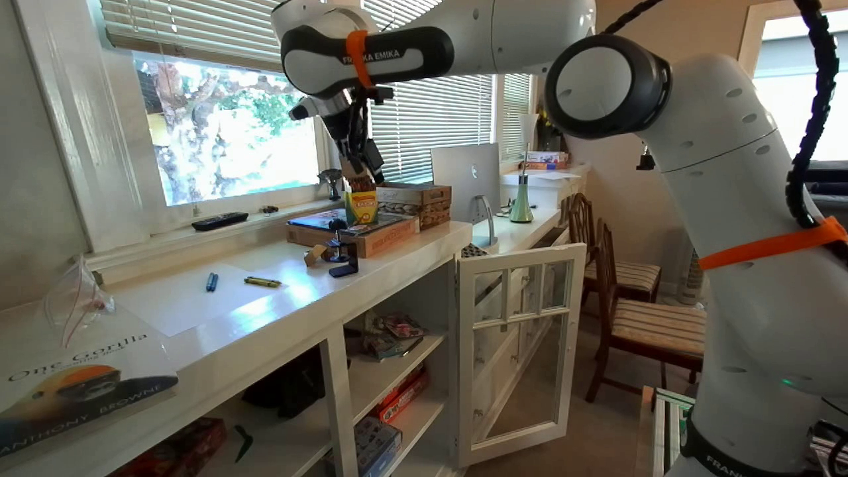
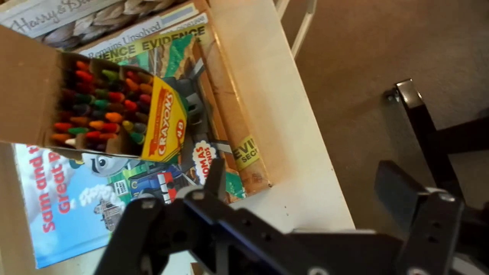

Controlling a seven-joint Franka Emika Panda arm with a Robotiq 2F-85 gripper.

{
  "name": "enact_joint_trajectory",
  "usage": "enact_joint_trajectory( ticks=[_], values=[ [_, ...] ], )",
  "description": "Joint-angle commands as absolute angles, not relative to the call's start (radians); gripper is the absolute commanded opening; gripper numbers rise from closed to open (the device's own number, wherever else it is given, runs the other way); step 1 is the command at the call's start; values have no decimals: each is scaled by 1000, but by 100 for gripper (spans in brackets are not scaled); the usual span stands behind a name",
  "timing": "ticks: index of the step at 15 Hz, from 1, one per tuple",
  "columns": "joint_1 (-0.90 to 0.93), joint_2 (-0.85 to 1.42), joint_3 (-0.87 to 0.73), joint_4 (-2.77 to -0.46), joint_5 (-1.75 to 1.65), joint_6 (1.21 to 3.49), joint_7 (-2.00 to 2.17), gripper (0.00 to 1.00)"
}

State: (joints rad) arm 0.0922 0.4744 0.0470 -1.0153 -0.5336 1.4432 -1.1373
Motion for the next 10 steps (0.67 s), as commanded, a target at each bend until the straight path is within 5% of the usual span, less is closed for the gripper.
enact_joint_trajectory(
  ticks=[1, 10],
  values=[
    [91, 479, 50, -959, -438, 1364, -982, 100],
    [80, 411, 71, -1047, -243, 1549, -565, 100]
  ],
)
